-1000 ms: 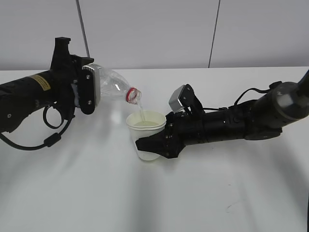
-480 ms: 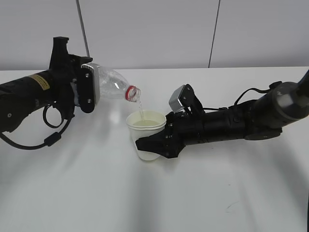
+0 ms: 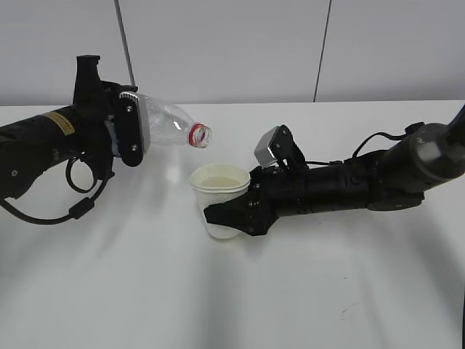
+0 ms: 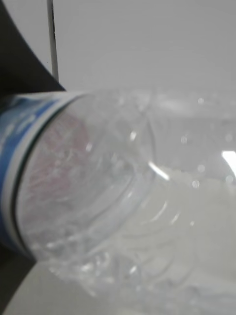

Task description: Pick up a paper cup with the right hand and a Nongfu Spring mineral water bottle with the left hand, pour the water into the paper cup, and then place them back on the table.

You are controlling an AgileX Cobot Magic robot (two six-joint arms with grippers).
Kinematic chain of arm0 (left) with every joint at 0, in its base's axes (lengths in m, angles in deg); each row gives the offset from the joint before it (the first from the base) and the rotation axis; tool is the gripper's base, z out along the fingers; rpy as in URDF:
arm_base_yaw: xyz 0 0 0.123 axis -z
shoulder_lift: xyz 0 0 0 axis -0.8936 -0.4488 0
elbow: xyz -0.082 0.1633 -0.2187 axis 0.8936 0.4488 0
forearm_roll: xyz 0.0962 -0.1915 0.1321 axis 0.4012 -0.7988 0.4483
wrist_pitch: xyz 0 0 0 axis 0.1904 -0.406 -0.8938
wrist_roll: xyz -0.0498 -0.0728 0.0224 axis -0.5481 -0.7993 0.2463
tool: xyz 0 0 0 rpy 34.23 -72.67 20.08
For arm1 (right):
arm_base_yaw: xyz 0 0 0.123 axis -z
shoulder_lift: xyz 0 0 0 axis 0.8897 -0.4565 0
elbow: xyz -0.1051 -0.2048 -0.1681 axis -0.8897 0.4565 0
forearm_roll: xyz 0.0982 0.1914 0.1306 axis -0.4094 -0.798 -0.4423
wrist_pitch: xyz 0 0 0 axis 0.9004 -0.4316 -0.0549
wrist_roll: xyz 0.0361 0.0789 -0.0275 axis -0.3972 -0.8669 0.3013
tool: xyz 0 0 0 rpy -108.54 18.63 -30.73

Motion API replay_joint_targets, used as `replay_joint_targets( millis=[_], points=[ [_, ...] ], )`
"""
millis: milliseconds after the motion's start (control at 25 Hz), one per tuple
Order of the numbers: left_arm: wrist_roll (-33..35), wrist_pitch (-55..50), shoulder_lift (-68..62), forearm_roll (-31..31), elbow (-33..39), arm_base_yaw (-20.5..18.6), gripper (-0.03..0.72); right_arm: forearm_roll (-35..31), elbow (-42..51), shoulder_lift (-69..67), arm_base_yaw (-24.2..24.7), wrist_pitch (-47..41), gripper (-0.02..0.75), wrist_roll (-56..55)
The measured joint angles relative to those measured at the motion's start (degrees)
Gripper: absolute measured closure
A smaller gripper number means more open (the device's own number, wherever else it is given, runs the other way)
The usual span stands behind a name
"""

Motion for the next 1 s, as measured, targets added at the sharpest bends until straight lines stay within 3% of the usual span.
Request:
replay_joint_targets(
  millis=[360,760,1000],
  points=[
    [-10.07,-0.12,0.00,-0.47,0.00,0.00,0.301,-2.56,0.00,0.00,0.00,-0.24,0.231,1.69],
    [-30.84,-0.12,0.04,-5.41,0.00,0.00,0.301,-6.61,0.00,0.00,0.00,-0.46,0.231,2.84],
    [-48.43,-0.12,0.04,-5.77,0.00,0.00,0.301,-6.97,0.00,0.00,0.71,-0.46,0.231,2.84]
  ],
)
